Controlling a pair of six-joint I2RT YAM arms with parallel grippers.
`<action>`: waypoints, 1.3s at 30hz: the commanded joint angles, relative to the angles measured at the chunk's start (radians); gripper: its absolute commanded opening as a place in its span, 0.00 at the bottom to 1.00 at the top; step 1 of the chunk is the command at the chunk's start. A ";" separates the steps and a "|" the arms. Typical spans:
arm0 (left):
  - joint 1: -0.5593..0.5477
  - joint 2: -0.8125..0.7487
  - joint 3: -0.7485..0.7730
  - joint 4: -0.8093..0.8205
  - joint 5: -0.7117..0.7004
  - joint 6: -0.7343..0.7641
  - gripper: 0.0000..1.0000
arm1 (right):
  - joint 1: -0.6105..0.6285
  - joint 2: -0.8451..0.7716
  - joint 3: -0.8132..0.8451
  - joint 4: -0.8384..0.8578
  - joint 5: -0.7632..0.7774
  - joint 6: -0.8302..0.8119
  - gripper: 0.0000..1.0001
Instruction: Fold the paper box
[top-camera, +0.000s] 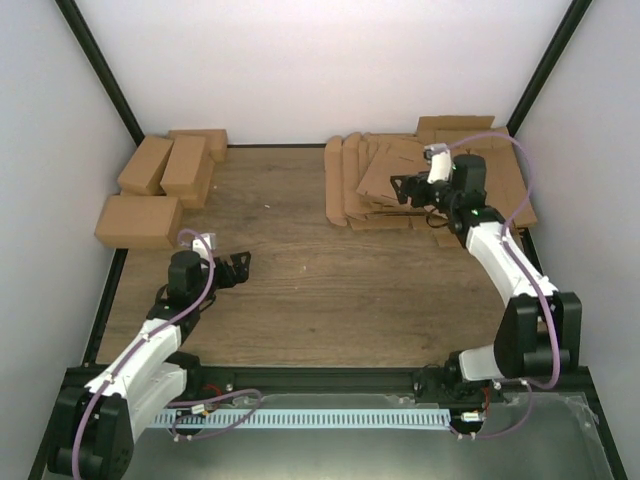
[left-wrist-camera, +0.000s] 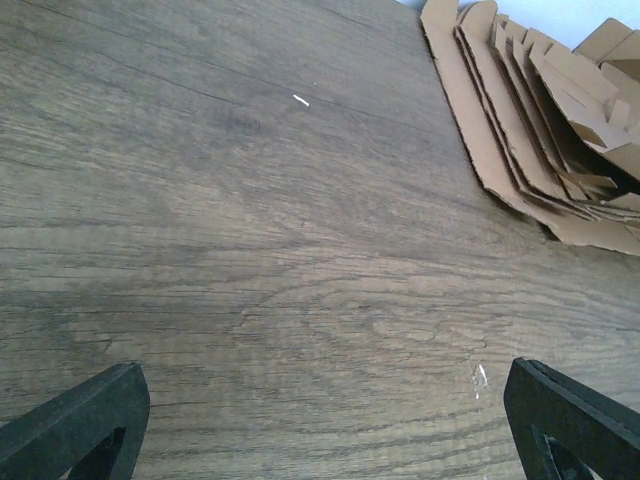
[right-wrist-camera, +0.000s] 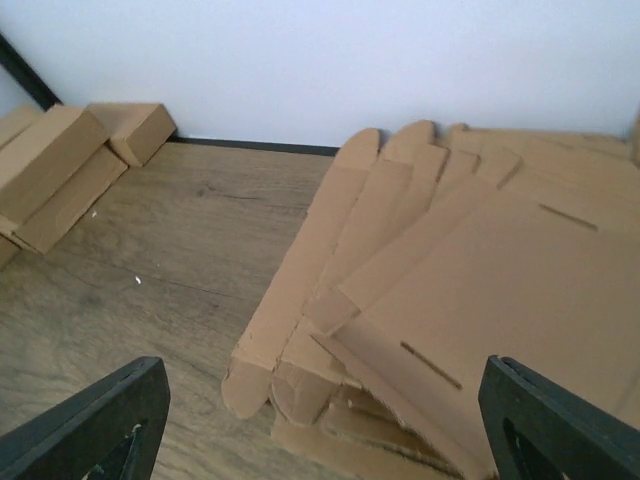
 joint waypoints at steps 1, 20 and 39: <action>-0.002 0.006 0.000 0.027 0.015 0.009 1.00 | 0.074 0.096 0.154 -0.093 0.044 -0.208 0.86; -0.002 0.028 0.010 0.013 -0.008 0.007 1.00 | 0.197 0.533 0.570 -0.348 0.201 -0.485 0.53; -0.002 0.046 0.017 0.010 -0.015 0.005 1.00 | 0.221 0.641 0.622 -0.450 0.172 -0.571 0.41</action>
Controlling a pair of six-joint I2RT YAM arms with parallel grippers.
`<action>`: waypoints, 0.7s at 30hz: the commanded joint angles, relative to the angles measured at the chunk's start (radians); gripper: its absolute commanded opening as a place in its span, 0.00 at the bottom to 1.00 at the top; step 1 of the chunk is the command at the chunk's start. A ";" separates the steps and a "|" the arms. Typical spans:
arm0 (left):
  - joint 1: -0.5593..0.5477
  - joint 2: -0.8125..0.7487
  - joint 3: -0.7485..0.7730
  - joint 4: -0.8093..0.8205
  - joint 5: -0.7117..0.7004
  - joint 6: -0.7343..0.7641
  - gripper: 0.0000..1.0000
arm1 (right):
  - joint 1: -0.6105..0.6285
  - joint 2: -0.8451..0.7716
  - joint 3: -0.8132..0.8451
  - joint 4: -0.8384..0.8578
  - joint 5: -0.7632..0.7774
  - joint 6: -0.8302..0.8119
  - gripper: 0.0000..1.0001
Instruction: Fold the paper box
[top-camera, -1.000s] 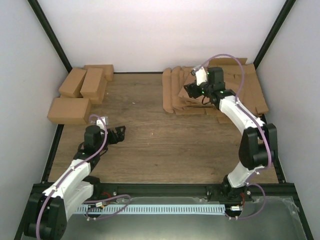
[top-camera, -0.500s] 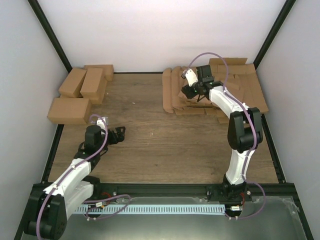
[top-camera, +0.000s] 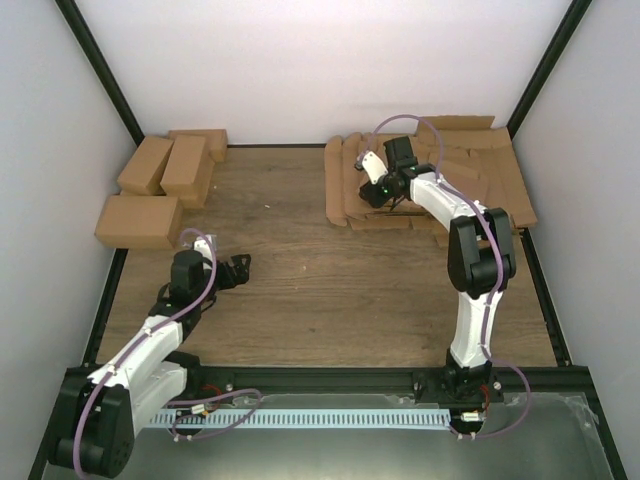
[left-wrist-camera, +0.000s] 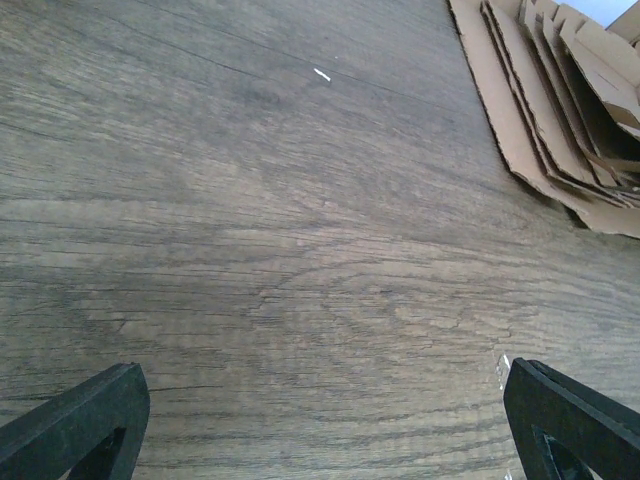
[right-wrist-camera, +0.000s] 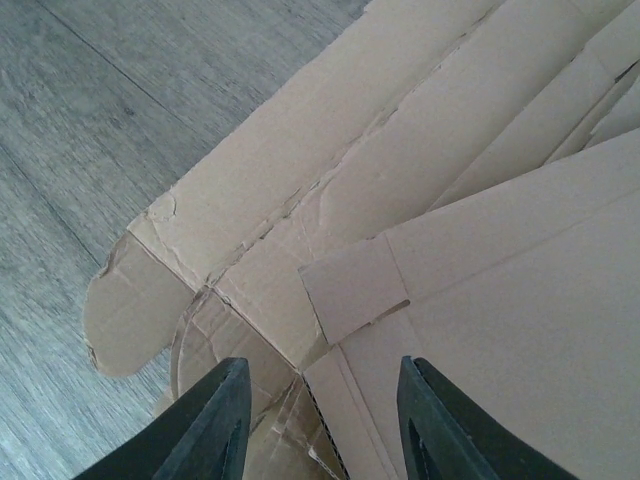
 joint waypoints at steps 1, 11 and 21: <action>-0.002 -0.002 0.017 0.011 -0.004 0.005 1.00 | 0.008 0.012 0.053 -0.031 -0.014 -0.020 0.40; -0.002 -0.006 0.017 0.011 -0.004 0.006 1.00 | 0.008 0.046 0.061 -0.035 0.032 -0.030 0.22; -0.002 -0.007 0.015 0.009 -0.005 0.005 1.00 | 0.007 -0.060 0.013 0.038 0.047 -0.035 0.01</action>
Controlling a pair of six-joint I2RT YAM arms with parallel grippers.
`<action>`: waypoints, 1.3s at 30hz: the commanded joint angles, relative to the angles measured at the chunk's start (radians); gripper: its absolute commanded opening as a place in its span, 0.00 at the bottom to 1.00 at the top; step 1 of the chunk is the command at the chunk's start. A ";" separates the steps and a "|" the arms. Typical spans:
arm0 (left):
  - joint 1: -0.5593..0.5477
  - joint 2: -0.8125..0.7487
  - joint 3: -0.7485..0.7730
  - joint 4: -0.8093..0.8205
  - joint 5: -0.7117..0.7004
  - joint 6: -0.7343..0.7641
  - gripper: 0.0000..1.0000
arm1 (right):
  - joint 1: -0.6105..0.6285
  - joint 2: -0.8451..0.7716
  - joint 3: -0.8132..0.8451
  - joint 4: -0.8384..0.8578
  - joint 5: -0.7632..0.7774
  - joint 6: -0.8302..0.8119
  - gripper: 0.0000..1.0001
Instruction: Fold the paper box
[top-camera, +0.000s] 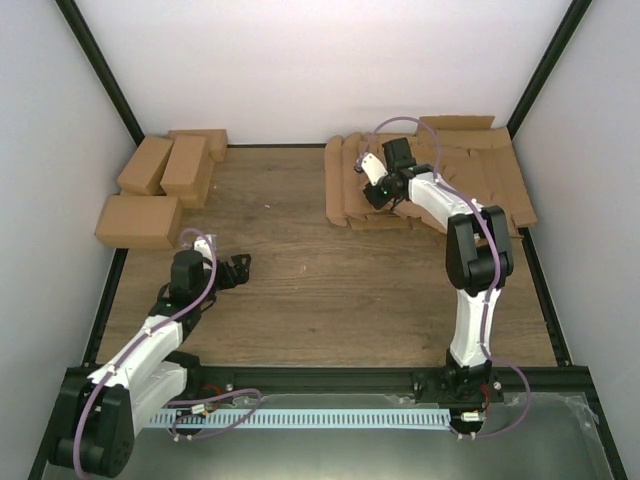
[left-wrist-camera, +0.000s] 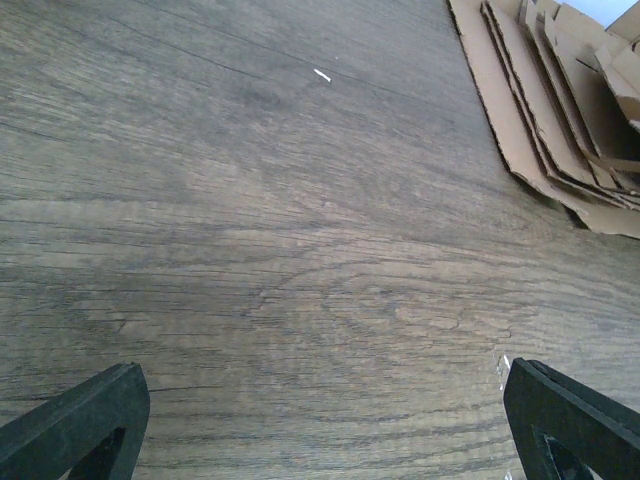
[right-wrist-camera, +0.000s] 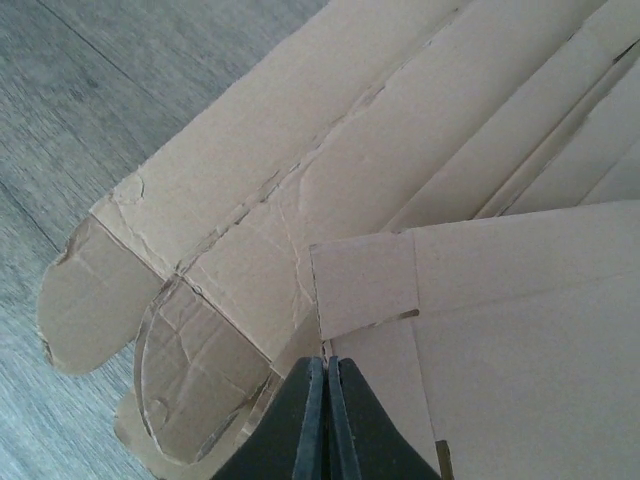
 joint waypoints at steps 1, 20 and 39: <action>-0.002 -0.008 0.015 0.009 -0.005 0.005 1.00 | 0.006 -0.122 -0.012 0.060 0.009 -0.009 0.01; -0.003 -0.056 0.001 0.010 0.003 0.006 1.00 | 0.284 -0.474 -0.112 0.013 0.083 0.080 0.01; -0.002 0.149 0.229 -0.108 0.232 -0.157 1.00 | 0.419 -0.805 -0.692 0.122 0.005 0.726 0.75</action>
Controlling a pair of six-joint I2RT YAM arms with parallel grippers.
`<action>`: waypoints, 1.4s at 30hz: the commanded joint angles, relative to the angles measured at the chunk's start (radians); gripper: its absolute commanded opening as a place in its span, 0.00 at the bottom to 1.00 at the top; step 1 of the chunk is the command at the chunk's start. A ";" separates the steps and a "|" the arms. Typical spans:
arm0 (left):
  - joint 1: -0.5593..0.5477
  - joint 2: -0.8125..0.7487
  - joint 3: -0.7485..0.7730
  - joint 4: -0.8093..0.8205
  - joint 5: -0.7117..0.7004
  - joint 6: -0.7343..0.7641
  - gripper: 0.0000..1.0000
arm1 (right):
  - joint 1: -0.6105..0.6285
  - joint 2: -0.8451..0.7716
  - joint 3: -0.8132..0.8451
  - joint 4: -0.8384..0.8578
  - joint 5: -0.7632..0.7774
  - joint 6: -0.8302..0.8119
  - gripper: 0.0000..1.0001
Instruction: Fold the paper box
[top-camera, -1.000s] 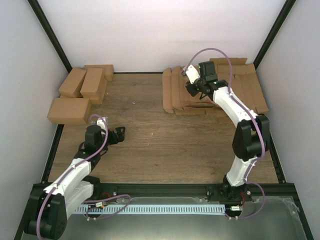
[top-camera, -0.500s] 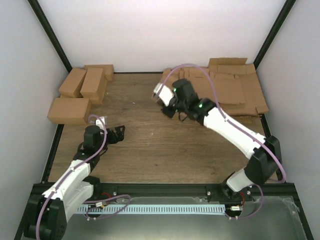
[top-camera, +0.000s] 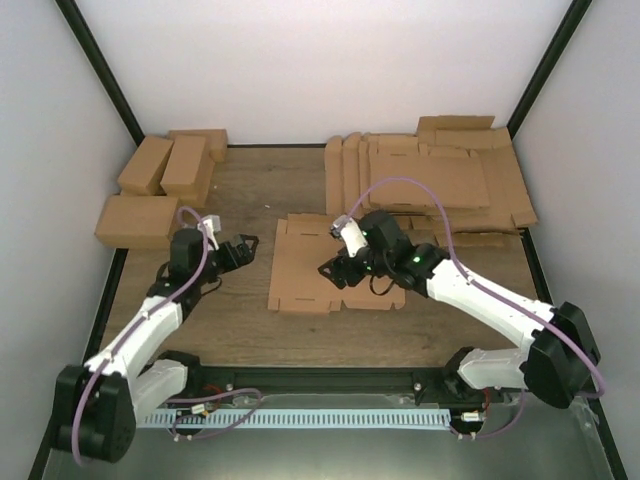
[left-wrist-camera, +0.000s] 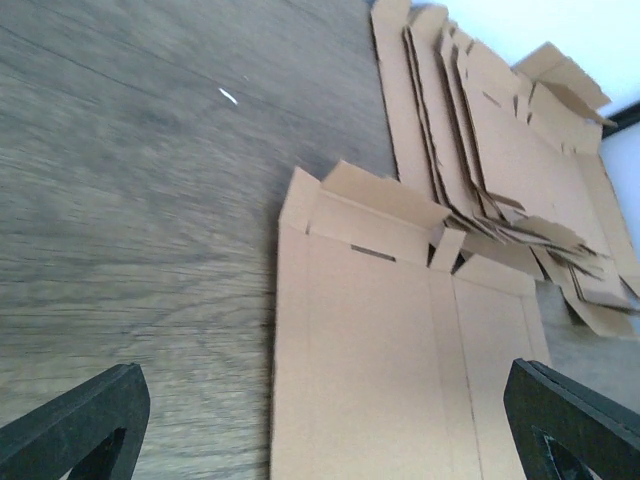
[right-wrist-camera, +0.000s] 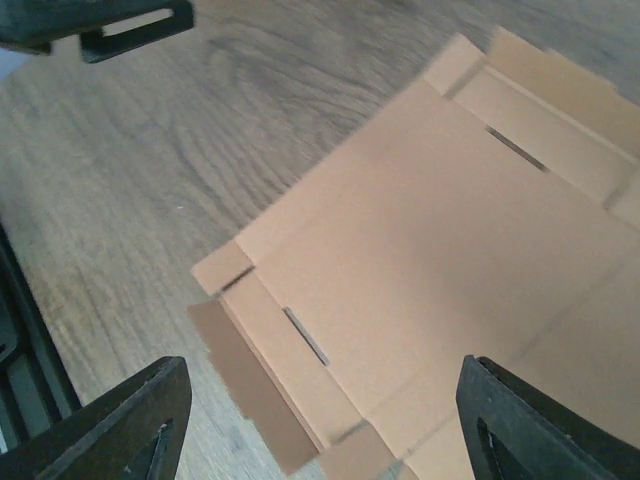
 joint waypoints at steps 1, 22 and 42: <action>-0.003 0.165 0.083 -0.018 0.154 0.008 0.99 | -0.096 -0.079 -0.098 0.025 0.046 0.218 0.75; -0.099 0.701 0.269 -0.008 0.229 0.103 0.62 | -0.218 -0.092 -0.438 0.353 -0.123 0.526 0.69; -0.140 0.710 0.364 -0.115 0.198 0.152 0.04 | -0.230 -0.200 -0.472 0.333 -0.021 0.590 0.62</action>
